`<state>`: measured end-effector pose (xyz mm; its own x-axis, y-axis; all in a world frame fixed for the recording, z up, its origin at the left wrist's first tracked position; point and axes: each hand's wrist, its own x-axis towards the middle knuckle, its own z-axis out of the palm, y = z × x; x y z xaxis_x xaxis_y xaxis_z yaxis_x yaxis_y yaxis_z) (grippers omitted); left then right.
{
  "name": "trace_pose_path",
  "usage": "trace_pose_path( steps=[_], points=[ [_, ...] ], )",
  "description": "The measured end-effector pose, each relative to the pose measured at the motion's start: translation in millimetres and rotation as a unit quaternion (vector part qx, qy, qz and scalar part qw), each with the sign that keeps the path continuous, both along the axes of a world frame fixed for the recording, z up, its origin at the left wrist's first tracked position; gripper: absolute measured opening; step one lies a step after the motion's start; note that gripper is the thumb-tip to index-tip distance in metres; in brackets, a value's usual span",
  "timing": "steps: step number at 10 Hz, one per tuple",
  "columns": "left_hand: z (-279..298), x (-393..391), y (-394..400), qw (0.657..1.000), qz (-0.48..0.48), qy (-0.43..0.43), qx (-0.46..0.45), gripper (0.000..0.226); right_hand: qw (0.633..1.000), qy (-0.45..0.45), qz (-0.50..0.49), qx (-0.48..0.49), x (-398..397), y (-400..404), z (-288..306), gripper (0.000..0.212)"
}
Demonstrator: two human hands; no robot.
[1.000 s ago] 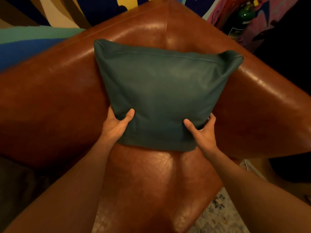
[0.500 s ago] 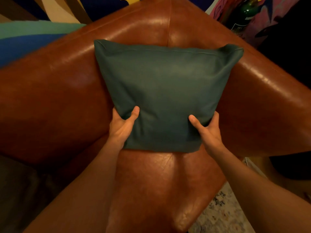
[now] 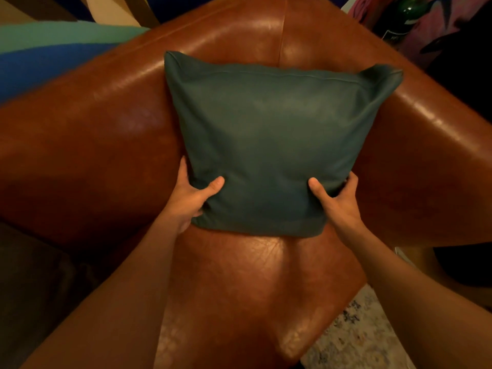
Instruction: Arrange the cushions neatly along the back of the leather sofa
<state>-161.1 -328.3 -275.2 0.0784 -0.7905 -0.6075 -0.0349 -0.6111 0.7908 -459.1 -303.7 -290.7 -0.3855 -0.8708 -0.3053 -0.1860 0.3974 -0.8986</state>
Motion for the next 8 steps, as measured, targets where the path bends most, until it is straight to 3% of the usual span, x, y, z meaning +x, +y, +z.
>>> trace_pose_path(
  steps=[2, 3, 5, 6, 8],
  points=[
    [-2.3, -19.1, -7.5, 0.999, 0.048, 0.002, -0.004, 0.089, 1.0, -0.01, 0.007, 0.018, -2.0, -1.4, -2.5, 0.121],
    [-8.7, -26.6, -4.4, 0.996, 0.084, 0.001, -0.043, 0.087, 1.0, -0.003, -0.002, 0.015, -1.2, -5.2, -5.2, 0.112],
    [-12.7, -16.5, 3.8, 0.996, 0.061, -0.04, -0.047, 0.096, 0.999, 0.023, -0.014, 0.023, 1.3, 7.1, -8.1, 0.108],
    [-9.6, -4.9, 13.0, 0.995, 0.067, -0.057, -0.041, 0.083, 0.999, 0.033, -0.026, 0.03, 1.9, 15.1, -6.6, 0.104],
    [2.9, 28.3, 55.0, 0.993, 0.106, -0.05, 0.005, 0.034, 0.99, 0.1, -0.099, 0.008, 11.1, 47.4, 9.9, 0.054]
  ],
)
